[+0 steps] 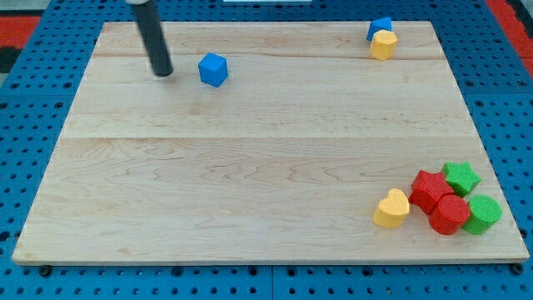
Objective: Move the blue cube towards the yellow hexagon
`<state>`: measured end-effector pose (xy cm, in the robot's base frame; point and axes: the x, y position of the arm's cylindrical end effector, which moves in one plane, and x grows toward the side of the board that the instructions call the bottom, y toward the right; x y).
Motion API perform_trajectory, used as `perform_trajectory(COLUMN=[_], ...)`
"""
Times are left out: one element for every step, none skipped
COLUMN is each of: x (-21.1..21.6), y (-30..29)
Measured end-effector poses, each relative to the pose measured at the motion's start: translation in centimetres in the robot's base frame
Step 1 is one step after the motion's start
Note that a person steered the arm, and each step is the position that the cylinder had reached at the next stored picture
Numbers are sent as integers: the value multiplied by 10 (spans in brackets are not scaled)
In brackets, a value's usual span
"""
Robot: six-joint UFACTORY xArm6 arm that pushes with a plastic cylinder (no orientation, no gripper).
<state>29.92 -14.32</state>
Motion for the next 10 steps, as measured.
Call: perform_trajectory(x=[-18, -11, 3, 28, 34, 19, 0, -15, -22, -22], y=[57, 70, 35, 11, 45, 86, 131, 178, 224, 242])
